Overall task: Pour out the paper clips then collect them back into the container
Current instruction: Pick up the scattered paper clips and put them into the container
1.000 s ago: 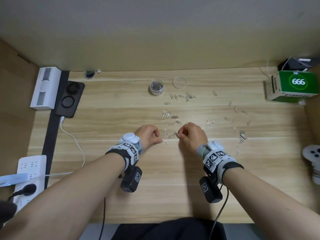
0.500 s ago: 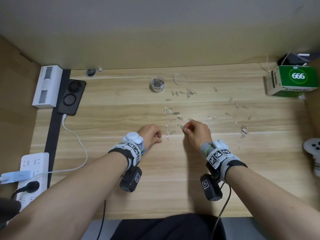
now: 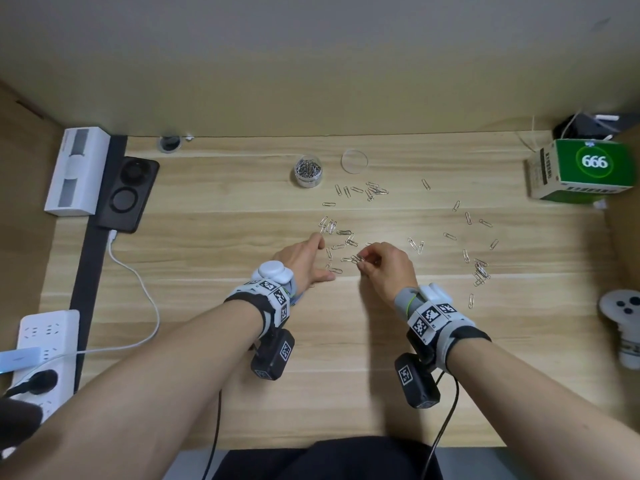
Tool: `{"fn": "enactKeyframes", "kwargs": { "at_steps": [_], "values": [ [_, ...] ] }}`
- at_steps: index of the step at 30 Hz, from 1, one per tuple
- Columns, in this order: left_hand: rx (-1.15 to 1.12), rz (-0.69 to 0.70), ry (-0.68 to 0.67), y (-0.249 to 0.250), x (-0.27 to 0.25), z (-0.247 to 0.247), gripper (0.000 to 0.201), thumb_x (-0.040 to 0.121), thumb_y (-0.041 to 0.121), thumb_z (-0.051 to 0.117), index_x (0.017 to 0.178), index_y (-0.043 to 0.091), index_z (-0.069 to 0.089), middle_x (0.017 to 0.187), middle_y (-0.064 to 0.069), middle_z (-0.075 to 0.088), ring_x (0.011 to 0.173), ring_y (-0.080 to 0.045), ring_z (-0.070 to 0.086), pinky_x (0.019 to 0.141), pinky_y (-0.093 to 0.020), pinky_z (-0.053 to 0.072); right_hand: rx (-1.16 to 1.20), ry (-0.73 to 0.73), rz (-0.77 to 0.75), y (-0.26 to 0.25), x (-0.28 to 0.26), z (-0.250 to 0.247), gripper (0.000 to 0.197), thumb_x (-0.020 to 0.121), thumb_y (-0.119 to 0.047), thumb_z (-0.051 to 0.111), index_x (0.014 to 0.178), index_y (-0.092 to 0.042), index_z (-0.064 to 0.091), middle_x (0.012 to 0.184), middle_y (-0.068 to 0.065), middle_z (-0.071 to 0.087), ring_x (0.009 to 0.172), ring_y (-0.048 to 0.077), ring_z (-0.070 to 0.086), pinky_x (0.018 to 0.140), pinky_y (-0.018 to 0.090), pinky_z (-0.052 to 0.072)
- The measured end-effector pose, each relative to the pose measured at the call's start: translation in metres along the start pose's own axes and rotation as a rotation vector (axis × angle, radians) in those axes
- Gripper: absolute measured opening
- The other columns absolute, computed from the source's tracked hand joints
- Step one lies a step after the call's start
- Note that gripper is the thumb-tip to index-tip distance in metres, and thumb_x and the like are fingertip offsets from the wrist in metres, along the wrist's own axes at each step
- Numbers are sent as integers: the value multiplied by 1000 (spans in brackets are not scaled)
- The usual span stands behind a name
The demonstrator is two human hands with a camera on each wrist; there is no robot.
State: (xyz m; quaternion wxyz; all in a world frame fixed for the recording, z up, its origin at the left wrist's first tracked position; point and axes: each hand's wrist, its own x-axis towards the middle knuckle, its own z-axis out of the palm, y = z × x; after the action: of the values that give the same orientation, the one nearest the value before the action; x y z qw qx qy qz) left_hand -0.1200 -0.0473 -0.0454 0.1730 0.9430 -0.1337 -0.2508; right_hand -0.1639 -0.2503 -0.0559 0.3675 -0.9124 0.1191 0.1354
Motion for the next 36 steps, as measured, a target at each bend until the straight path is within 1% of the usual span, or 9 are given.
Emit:
{"fn": "enactKeyframes", "kwargs": {
  "at_steps": [3,7,11,14,20,24,30,33,36],
  "values": [
    [-65,-2,62,-2,3,3,53,71,61,74,104,33,43,84,14,54,76,-18,57,60,-32,43,20,5,-8,2,4,-1,17,81,-19,74,96,-25,71,87,-5,66,84,16,61,77,31,49],
    [-156,27,101,-1,6,6,42,73,48,78,103,31,55,87,16,46,79,-11,51,61,-27,32,-32,-53,-48,3,6,-2,20,81,-27,75,101,-28,71,91,-8,64,86,13,58,76,30,46],
    [-145,57,89,1,6,11,22,77,42,77,87,28,64,89,13,51,82,-9,54,55,-22,27,-95,-64,-57,3,4,0,6,83,-28,73,89,-28,72,90,-7,60,84,14,58,72,31,45],
    [-132,49,69,4,6,10,15,80,37,75,82,24,67,94,9,55,90,-14,57,61,-26,29,-144,-70,-72,2,3,4,2,85,-25,69,86,-26,67,93,-8,58,86,20,62,71,35,49],
    [-31,90,43,6,0,14,15,91,31,65,89,17,62,104,1,54,104,-20,51,69,-32,38,-177,-56,-88,0,-4,7,6,86,-19,66,88,-24,64,96,-3,58,86,25,62,72,36,49],
    [-27,88,36,2,-7,15,13,94,28,61,90,16,59,103,-1,53,98,-23,53,74,-39,46,-159,-48,-74,-4,-5,5,15,78,-8,66,81,-23,65,90,-3,65,86,26,64,71,32,45],
    [-214,-42,75,-1,-7,-4,9,87,21,68,84,14,62,88,-1,68,86,-25,62,76,-36,49,-96,-79,8,-16,-3,3,15,74,-7,68,77,-22,68,80,-8,73,84,20,67,73,27,47],
    [-302,-106,107,-2,-2,-22,6,83,17,70,82,12,67,83,-1,72,83,-23,64,76,-32,50,24,-76,112,-23,-1,1,10,73,-15,76,73,-24,71,74,-11,73,79,13,68,79,30,53],
    [-350,-120,135,-5,5,-42,4,79,16,74,78,16,70,76,3,70,79,-19,66,74,-28,50,226,-76,177,-30,7,-1,9,71,-22,78,73,-31,75,72,-7,74,74,15,71,79,42,59]
  ]
}}
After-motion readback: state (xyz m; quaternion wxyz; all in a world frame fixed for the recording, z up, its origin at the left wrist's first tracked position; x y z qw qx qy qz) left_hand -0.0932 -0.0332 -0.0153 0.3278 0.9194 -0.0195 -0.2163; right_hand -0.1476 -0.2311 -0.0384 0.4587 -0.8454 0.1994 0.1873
